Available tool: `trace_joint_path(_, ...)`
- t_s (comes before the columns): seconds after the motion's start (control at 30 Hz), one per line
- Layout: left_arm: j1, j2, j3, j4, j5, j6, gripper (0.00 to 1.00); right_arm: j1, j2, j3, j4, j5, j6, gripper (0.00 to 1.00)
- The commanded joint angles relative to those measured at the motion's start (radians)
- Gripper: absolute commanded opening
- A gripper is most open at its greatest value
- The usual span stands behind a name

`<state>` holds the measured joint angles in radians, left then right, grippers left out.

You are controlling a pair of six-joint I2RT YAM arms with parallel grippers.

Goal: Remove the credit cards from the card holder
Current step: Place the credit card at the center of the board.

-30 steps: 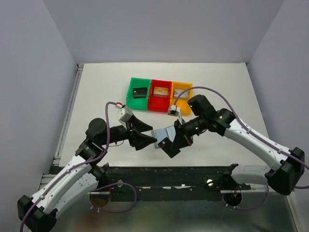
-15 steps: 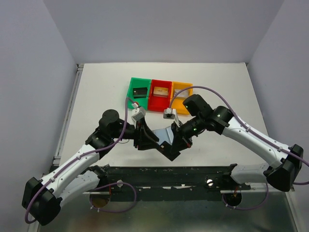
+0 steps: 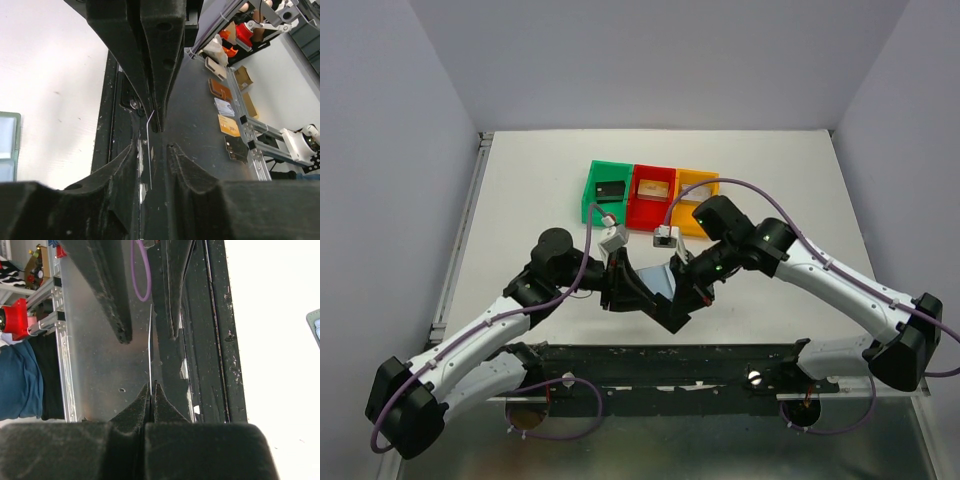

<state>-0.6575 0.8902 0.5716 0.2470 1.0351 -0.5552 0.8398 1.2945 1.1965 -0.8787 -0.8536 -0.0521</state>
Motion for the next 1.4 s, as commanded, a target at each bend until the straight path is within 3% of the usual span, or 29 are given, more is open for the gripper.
trace_joint_path(0.0,-0.019,0.013,-0.004,0.02,0.025,0.008,0.38,0.012,0.006,0.04,-0.02,0.021,-0.005,0.0)
trace_joint_path(0.33,-0.028,0.024,-0.001,0.02,0.029,0.006,0.06,0.015,0.006,0.041,-0.025,0.024,-0.008,0.0)
trace_joint_path(0.37,-0.03,0.023,-0.003,0.021,0.029,0.003,0.02,0.015,0.006,0.043,-0.025,0.021,-0.006,0.04)
trace_joint_path(0.53,-0.027,-0.006,0.0,-0.023,-0.007,0.024,0.0,0.013,-0.038,0.043,0.004,0.1,0.044,0.46)
trace_joint_path(0.6,-0.014,-0.04,0.013,-0.113,-0.065,0.076,0.0,-0.001,-0.072,0.049,0.012,0.161,0.081,0.49)
trace_joint_path(0.7,0.074,-0.079,0.022,-0.215,-0.144,0.094,0.0,-0.051,-0.13,0.064,0.009,0.257,0.121,0.51)
trace_joint_path(0.8,0.23,-0.114,0.022,-0.296,-0.226,0.077,0.0,-0.114,-0.199,0.046,0.041,0.397,0.172,0.51)
trace_joint_path(0.9,0.392,-0.123,0.034,-0.382,-0.32,0.052,0.0,-0.122,-0.302,-0.038,0.134,0.58,0.216,0.51)
trace_joint_path(1.03,0.567,-0.068,0.054,-0.411,-0.429,-0.014,0.0,-0.122,-0.408,-0.173,0.257,0.709,0.282,0.57)
trace_joint_path(1.13,0.631,0.005,0.065,-0.358,-0.461,-0.052,0.0,-0.122,-0.432,-0.228,0.276,0.734,0.328,0.58)
trace_joint_path(1.27,0.696,0.12,0.123,-0.351,-0.466,-0.003,0.0,-0.122,-0.445,-0.313,0.32,0.641,0.365,0.58)
trace_joint_path(1.37,0.723,0.234,0.22,-0.443,-0.397,0.076,0.0,-0.123,-0.468,-0.382,0.372,0.599,0.391,0.58)
